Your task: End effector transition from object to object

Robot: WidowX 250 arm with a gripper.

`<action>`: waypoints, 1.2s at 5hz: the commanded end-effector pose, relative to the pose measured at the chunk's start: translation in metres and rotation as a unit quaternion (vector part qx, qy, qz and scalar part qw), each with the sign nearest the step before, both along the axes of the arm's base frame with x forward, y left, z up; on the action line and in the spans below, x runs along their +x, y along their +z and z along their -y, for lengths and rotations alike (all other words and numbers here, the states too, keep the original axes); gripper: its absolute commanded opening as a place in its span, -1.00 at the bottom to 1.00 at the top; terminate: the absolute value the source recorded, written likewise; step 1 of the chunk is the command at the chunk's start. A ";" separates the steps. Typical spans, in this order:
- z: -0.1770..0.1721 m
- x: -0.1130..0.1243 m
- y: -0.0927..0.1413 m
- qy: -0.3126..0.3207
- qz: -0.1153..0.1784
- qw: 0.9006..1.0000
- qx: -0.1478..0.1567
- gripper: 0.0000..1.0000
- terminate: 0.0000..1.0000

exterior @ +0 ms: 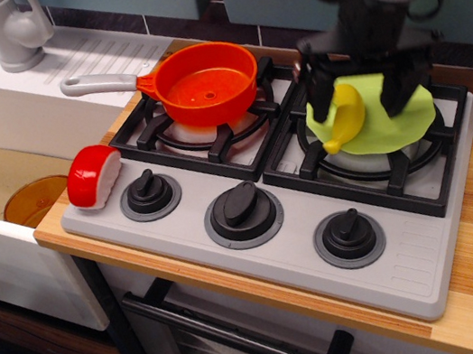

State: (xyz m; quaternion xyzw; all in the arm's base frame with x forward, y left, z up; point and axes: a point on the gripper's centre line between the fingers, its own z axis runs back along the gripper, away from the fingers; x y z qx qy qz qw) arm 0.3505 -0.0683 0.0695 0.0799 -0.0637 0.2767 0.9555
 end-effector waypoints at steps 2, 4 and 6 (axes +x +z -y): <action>-0.068 -0.018 0.072 -0.053 0.034 0.998 0.008 1.00 -1.00; -0.143 -0.011 0.071 -0.112 0.057 0.992 0.004 1.00 -1.00; -0.200 -0.016 0.064 -0.133 0.074 0.988 0.029 1.00 -1.00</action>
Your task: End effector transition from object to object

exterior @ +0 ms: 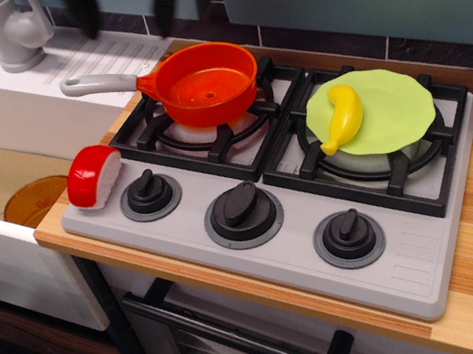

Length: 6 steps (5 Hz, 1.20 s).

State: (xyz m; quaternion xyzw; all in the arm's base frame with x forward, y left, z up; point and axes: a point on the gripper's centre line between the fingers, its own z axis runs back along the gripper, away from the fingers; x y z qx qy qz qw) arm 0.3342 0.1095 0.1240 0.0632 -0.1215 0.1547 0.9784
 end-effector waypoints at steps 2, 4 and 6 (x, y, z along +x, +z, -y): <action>-0.036 -0.023 -0.016 0.007 0.043 0.999 0.027 1.00 -1.00; -0.045 -0.036 -0.033 0.007 0.055 0.998 0.034 1.00 -1.00; -0.046 -0.045 -0.055 0.016 0.061 0.998 0.027 1.00 -1.00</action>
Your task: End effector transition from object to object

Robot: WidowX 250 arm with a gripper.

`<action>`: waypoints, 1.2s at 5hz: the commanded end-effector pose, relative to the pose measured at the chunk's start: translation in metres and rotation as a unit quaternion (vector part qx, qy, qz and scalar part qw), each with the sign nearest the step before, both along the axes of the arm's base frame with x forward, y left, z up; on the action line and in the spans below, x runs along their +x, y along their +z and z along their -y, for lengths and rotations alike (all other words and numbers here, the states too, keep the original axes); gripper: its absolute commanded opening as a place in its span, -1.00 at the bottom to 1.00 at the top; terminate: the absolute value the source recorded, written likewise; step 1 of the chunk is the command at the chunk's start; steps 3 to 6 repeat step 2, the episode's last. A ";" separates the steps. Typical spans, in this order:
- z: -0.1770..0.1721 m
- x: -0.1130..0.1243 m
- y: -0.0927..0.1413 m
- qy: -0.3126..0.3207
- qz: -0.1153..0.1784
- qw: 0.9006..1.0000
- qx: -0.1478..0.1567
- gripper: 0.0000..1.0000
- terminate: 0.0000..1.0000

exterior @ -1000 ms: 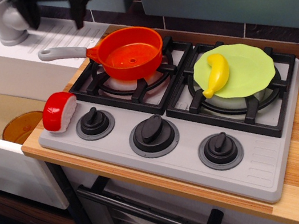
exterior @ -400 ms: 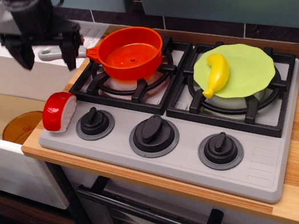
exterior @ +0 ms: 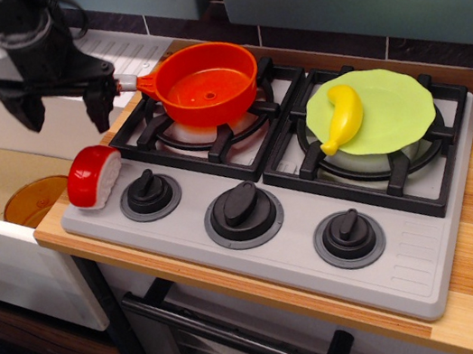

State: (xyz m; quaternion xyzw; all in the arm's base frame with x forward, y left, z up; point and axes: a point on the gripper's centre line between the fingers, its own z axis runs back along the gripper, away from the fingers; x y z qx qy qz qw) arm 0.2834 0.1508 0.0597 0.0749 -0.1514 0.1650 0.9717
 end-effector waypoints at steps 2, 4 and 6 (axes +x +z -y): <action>0.004 0.009 -0.020 0.018 0.038 0.999 -0.007 1.00 1.00; 0.004 0.009 -0.020 0.018 0.038 0.999 -0.007 1.00 1.00; 0.004 0.009 -0.020 0.018 0.038 0.999 -0.007 1.00 1.00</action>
